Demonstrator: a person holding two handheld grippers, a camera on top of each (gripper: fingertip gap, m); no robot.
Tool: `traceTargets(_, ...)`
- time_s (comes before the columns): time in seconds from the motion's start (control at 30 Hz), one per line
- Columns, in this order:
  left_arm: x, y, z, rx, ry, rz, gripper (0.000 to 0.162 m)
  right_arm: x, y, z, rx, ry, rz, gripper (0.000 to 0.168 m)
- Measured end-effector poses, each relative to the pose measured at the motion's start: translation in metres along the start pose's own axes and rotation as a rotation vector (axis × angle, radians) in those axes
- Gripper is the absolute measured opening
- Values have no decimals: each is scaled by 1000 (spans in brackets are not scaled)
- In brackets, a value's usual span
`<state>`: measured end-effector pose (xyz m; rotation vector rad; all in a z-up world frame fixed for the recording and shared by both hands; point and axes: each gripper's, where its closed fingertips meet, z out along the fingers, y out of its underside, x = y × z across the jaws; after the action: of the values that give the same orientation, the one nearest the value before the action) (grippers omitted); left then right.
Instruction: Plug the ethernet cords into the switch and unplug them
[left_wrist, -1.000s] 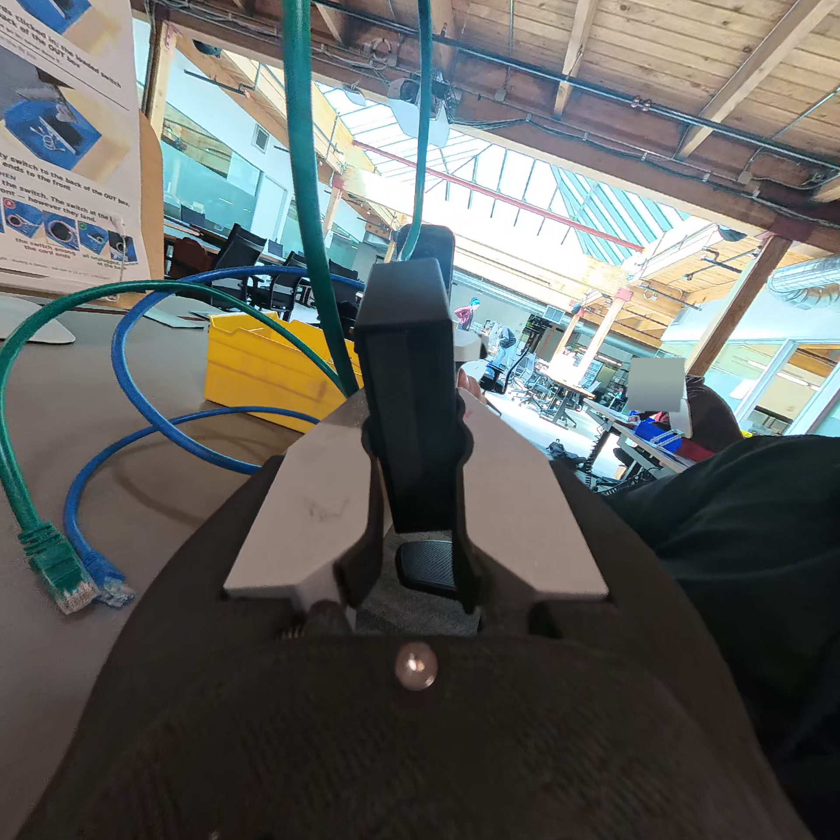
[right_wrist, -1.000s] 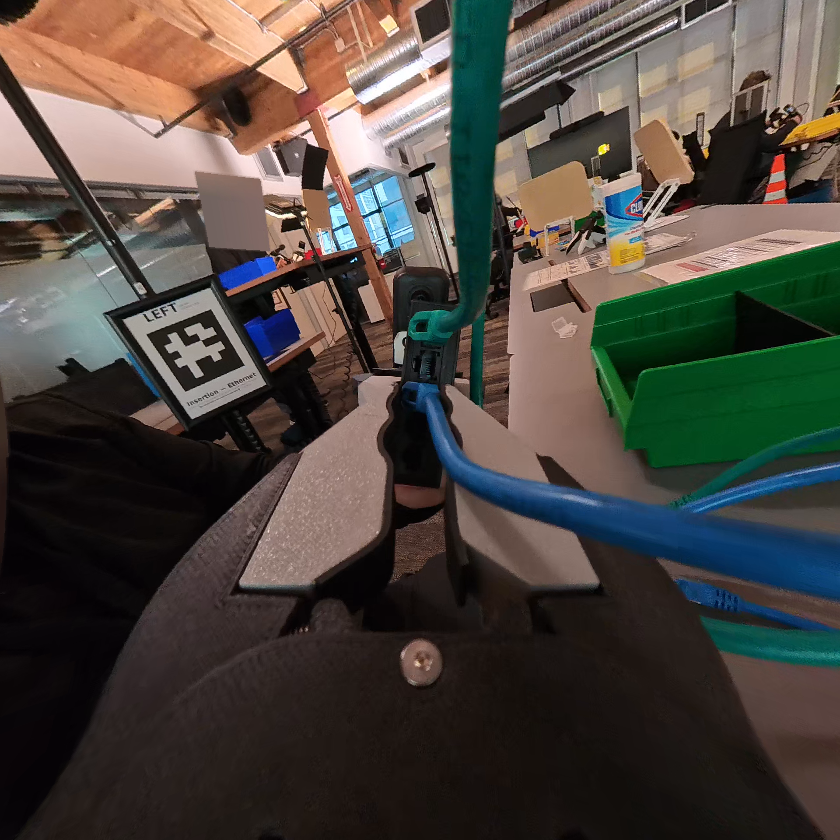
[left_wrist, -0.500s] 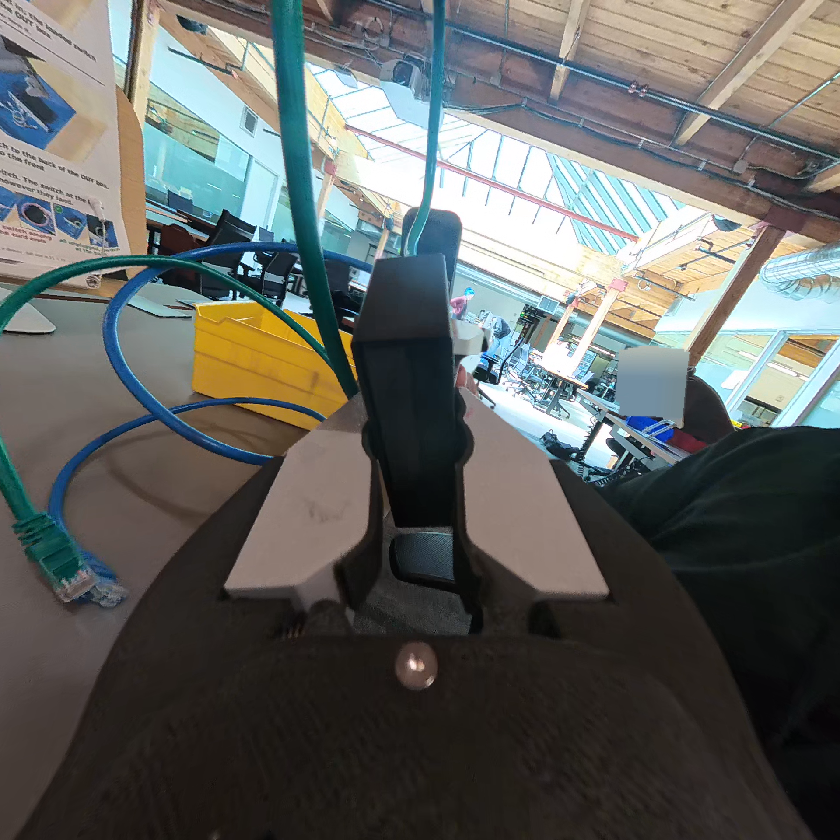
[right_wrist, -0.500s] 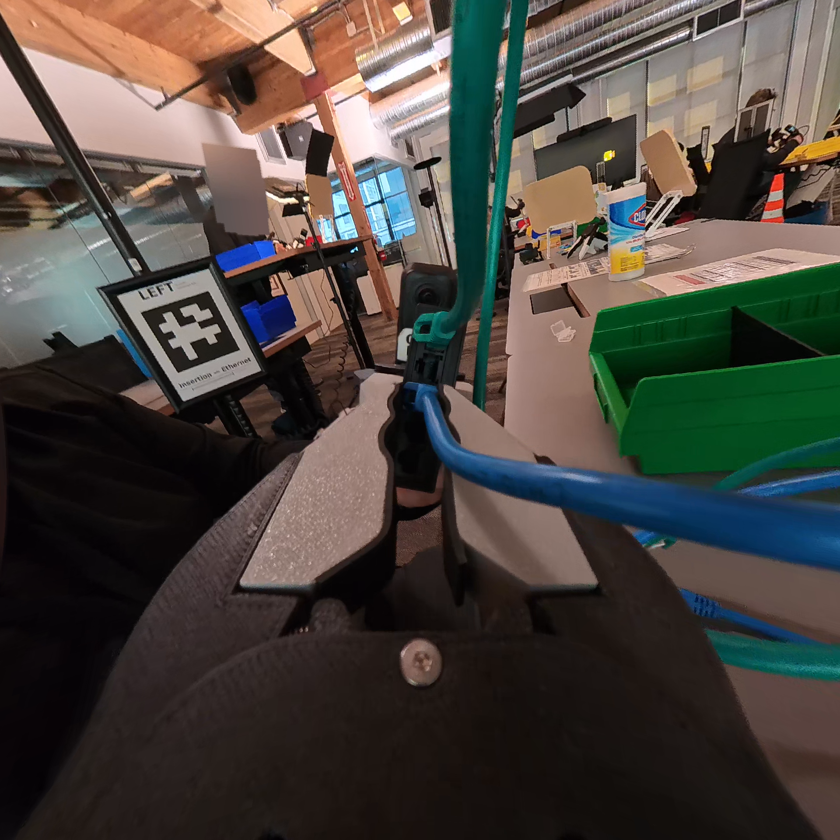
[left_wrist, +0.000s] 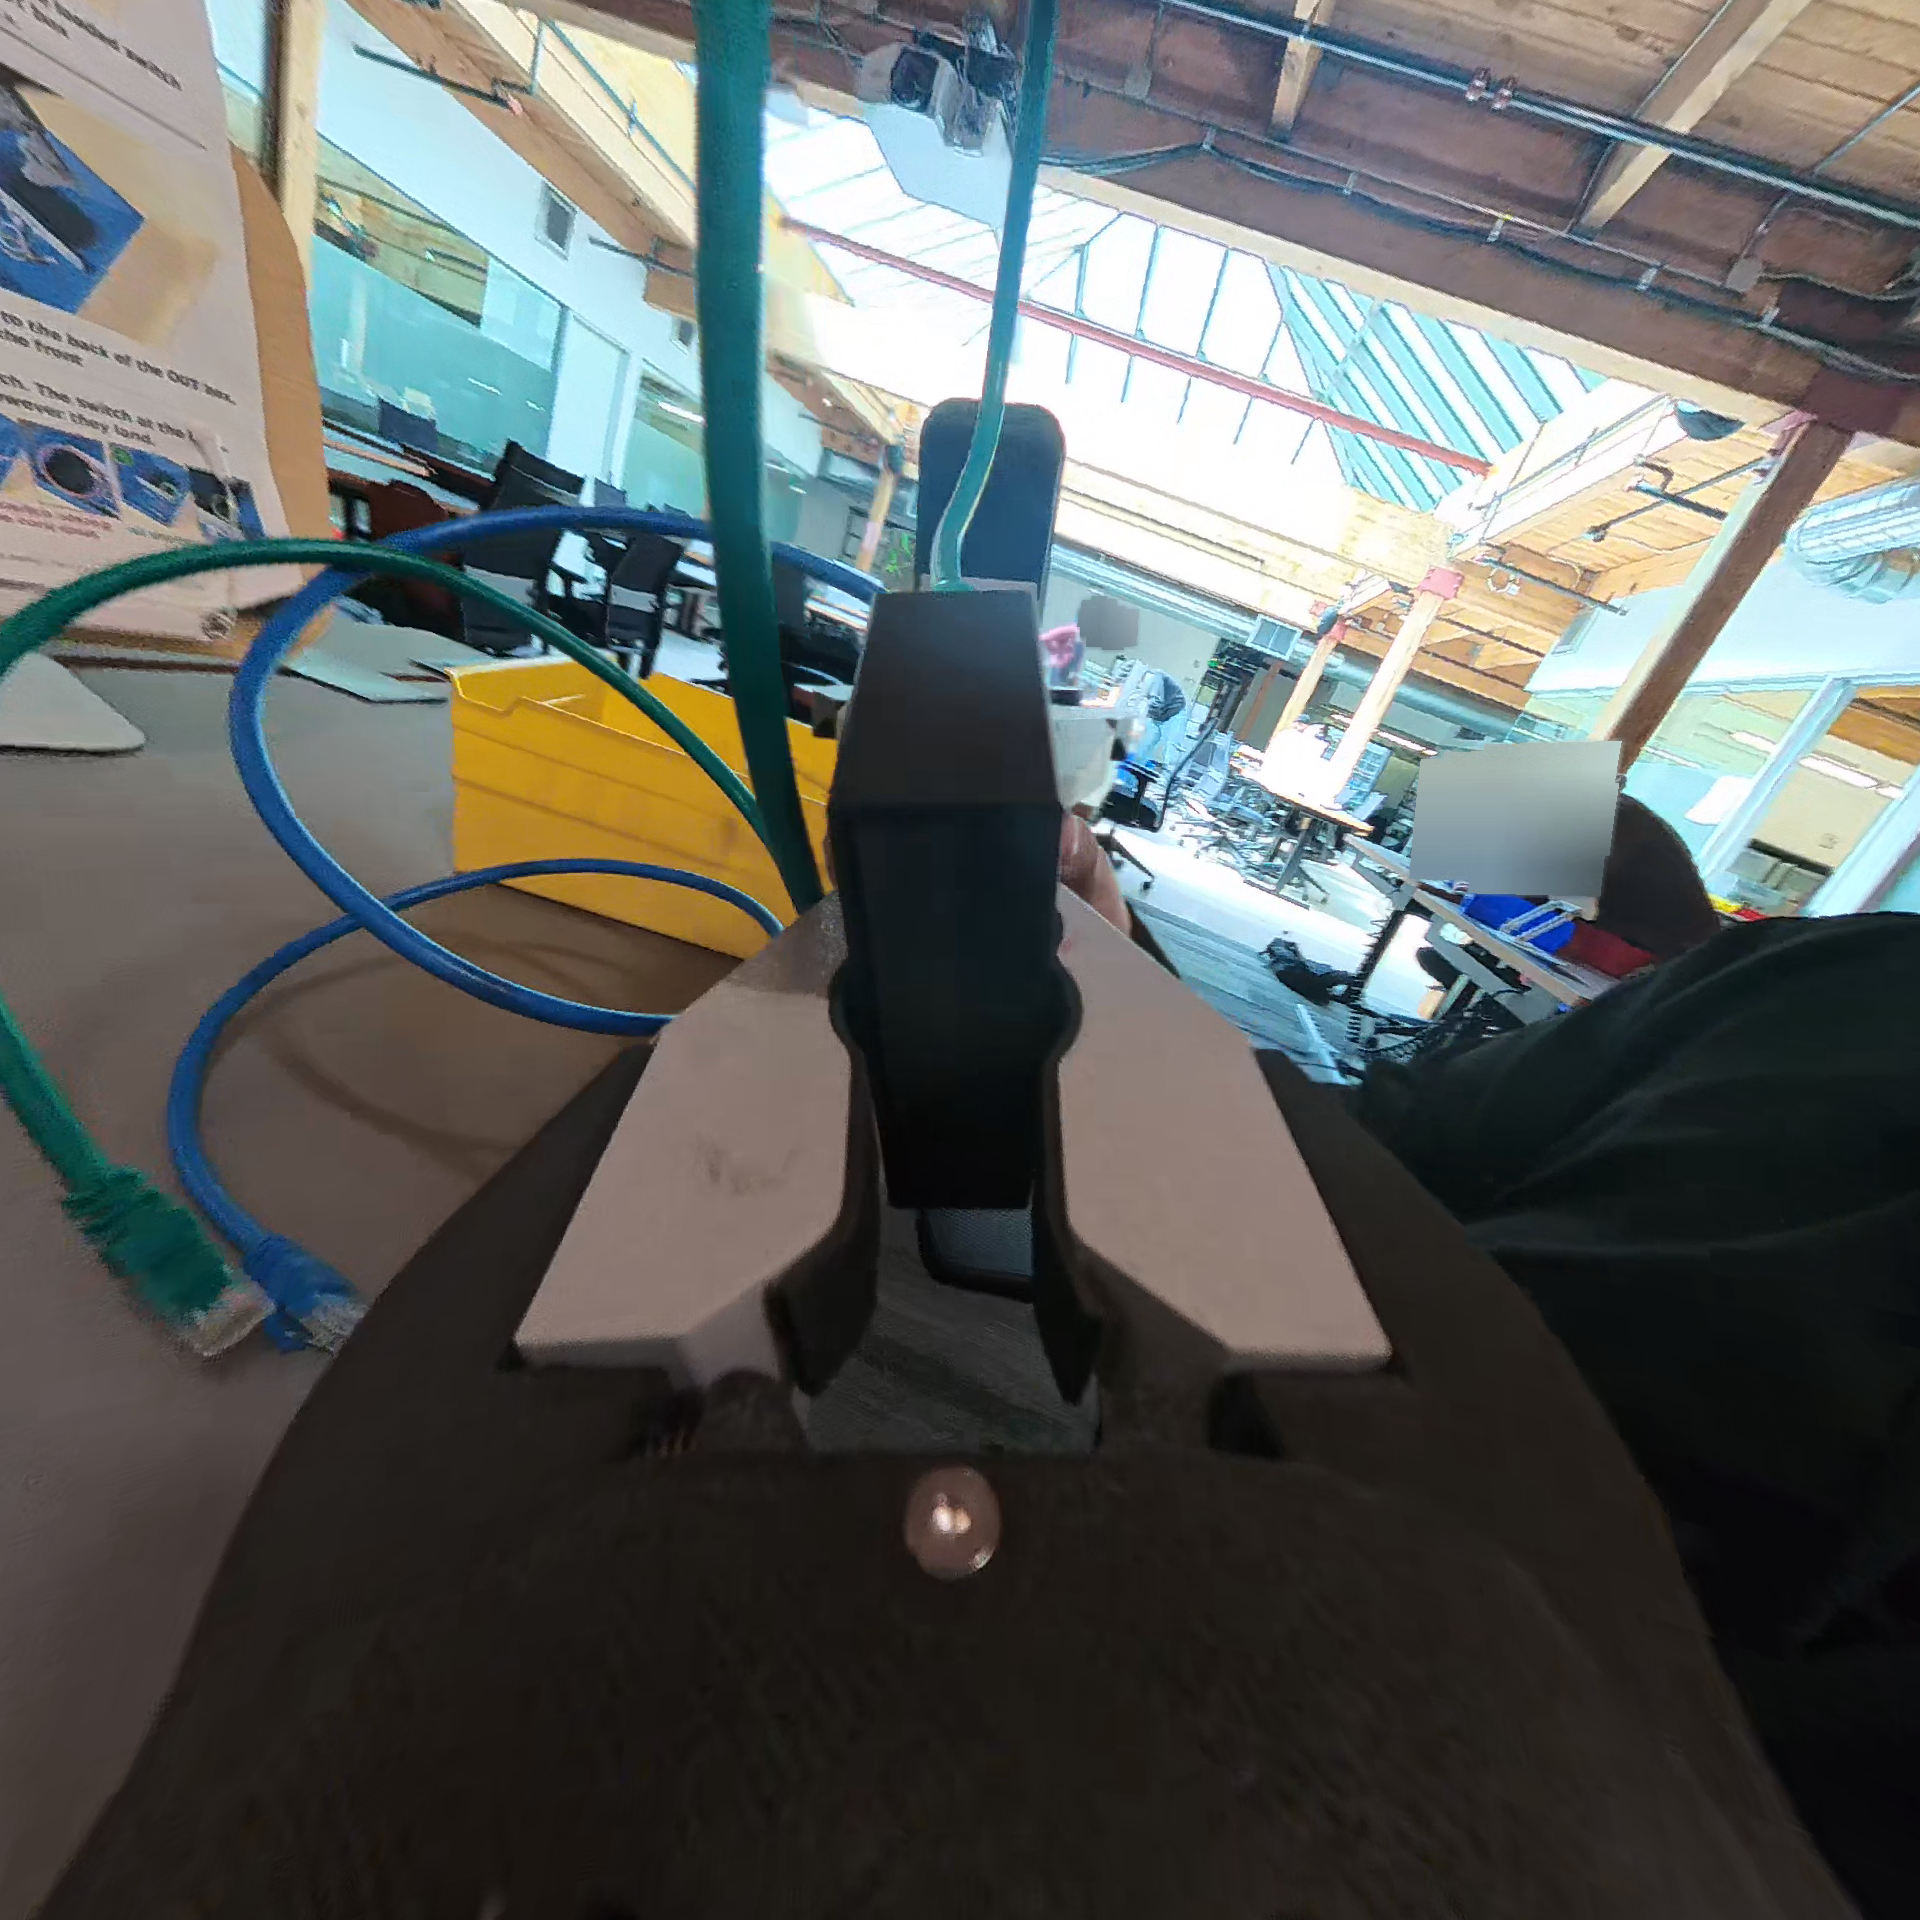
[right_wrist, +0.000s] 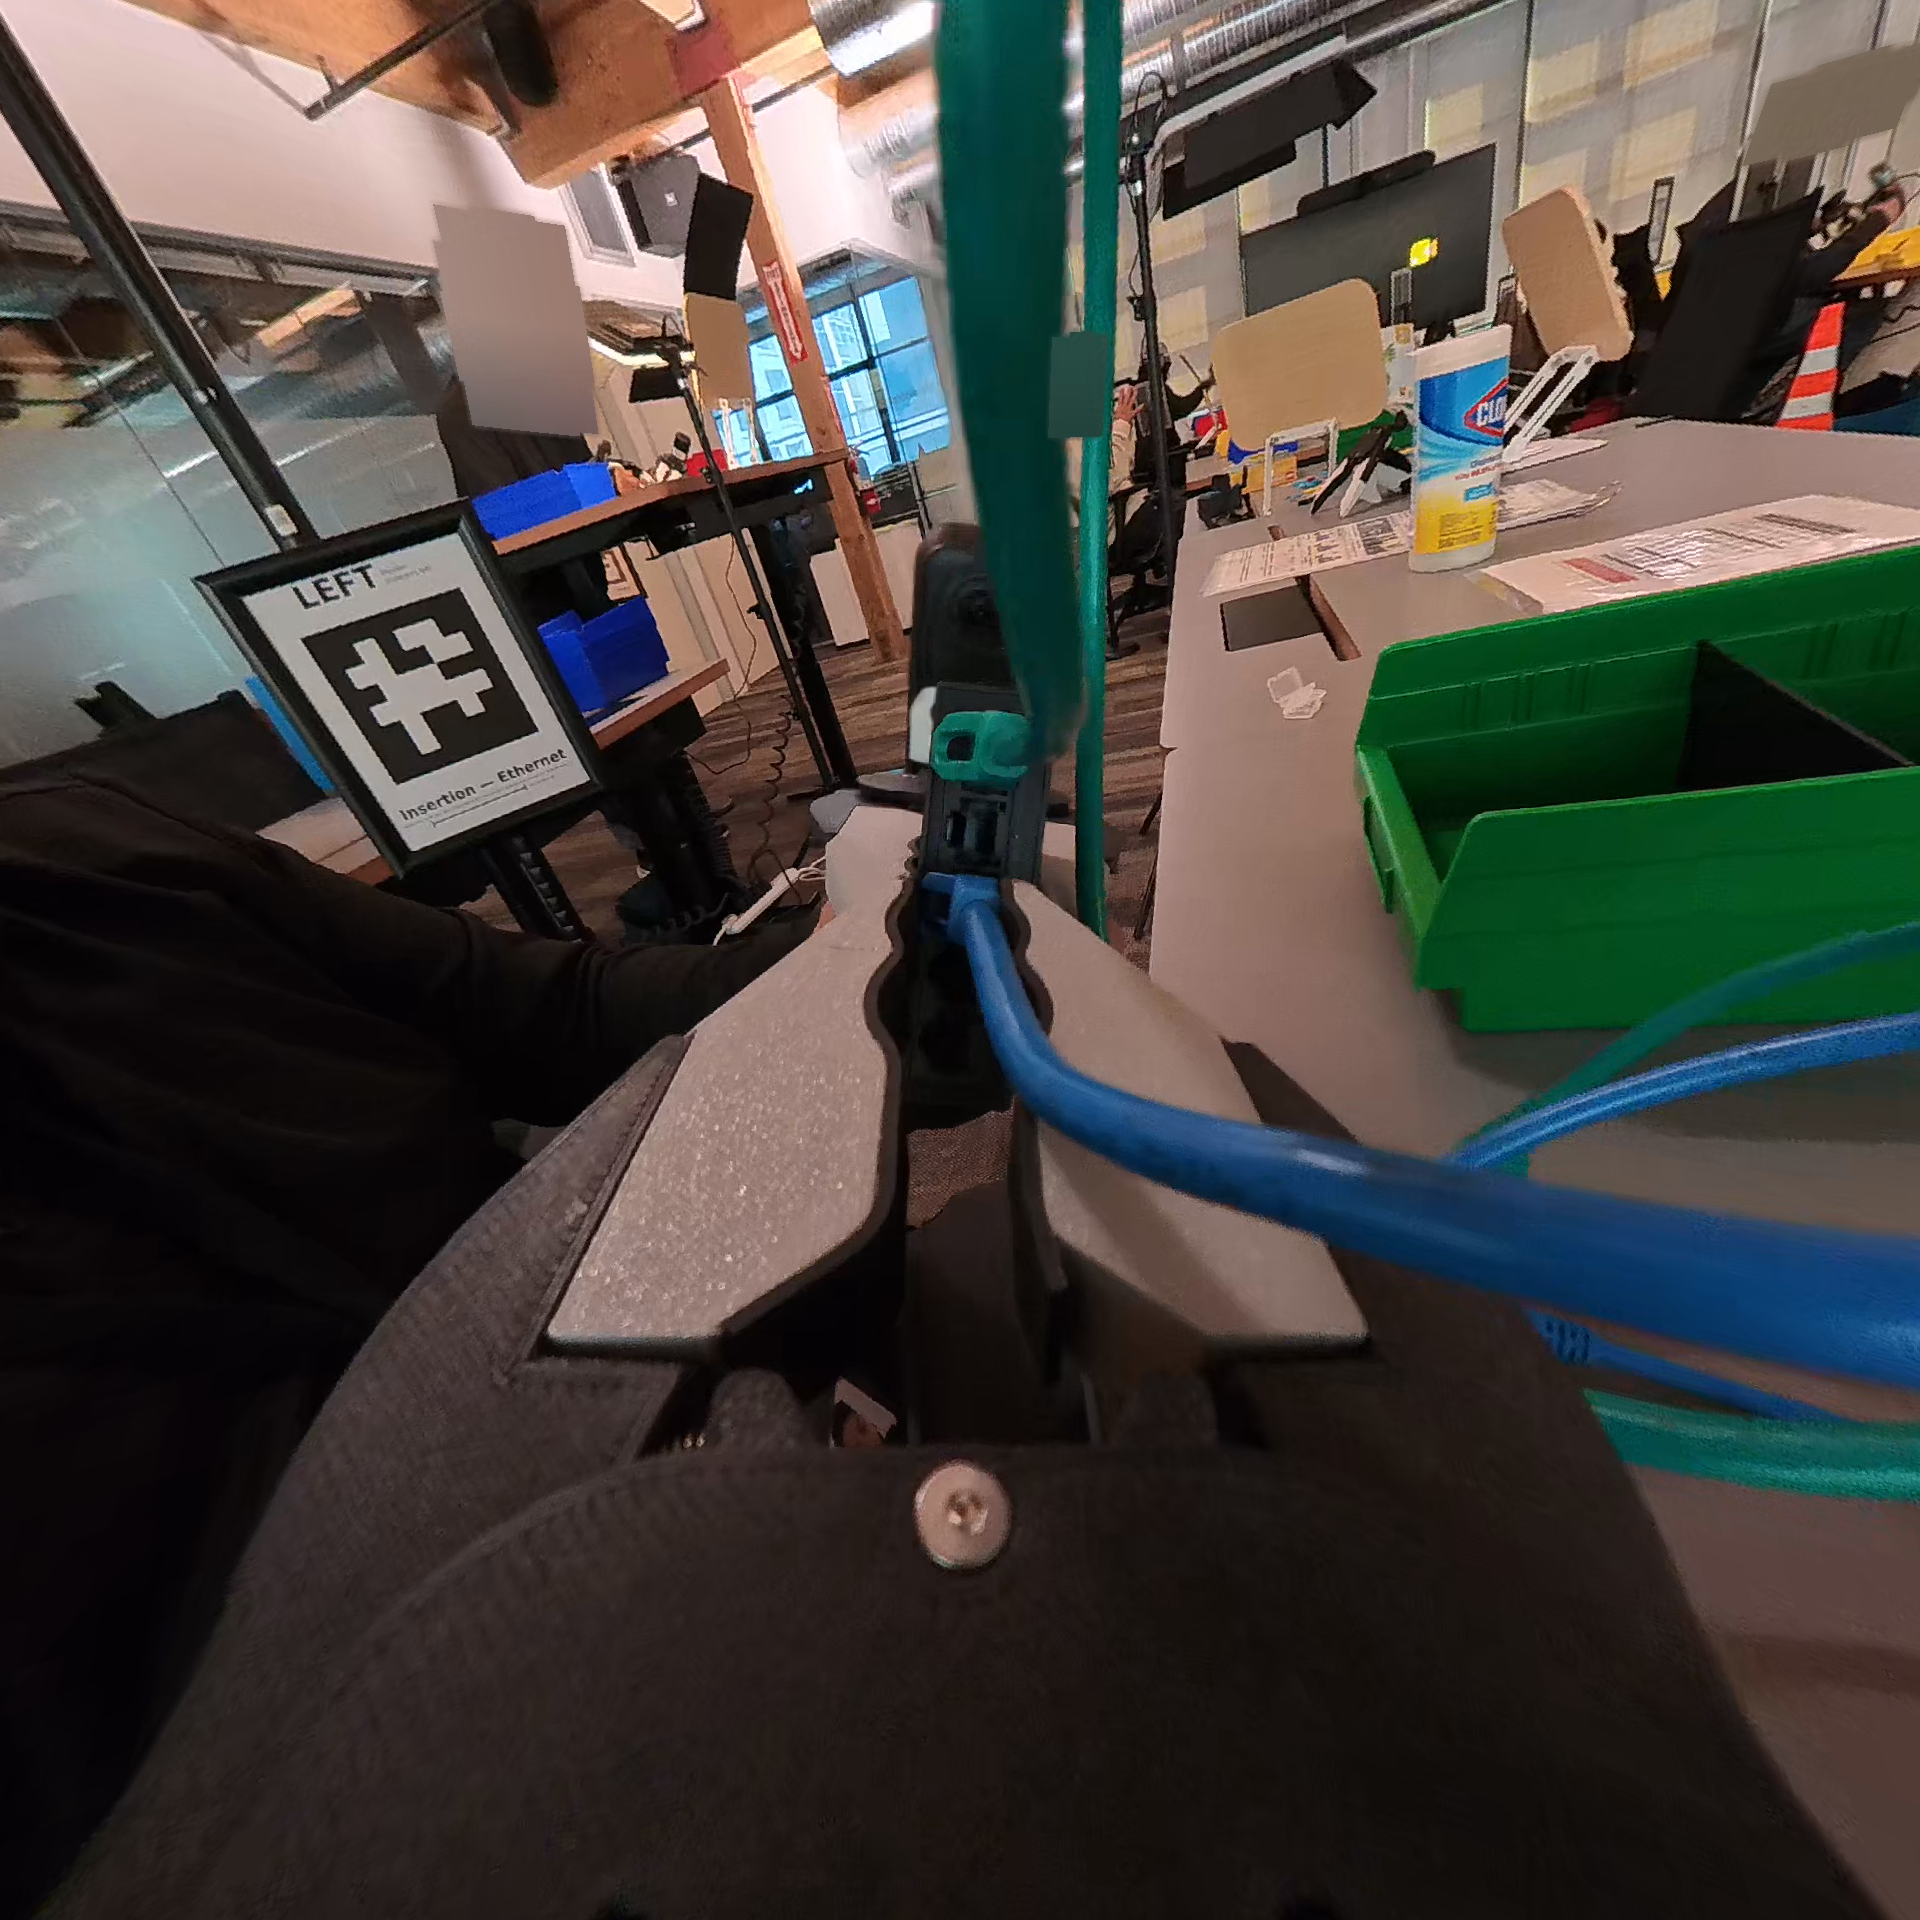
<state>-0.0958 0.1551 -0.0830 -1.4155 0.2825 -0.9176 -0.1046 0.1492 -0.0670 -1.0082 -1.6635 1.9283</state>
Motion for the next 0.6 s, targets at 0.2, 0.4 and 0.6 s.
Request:
traceTargets(0.2,2,-9,-1,36,-29,22,27,-2,-2,0,-17,19,-37,11)
traceTargets(0.4,1,-6,1,43,1,-52,27,-1,1,-2,-33,36,-70,11)
traceTargets(0.6,3,-9,0,80,-17,-3,27,-2,-5,2,10,81,-130,10)
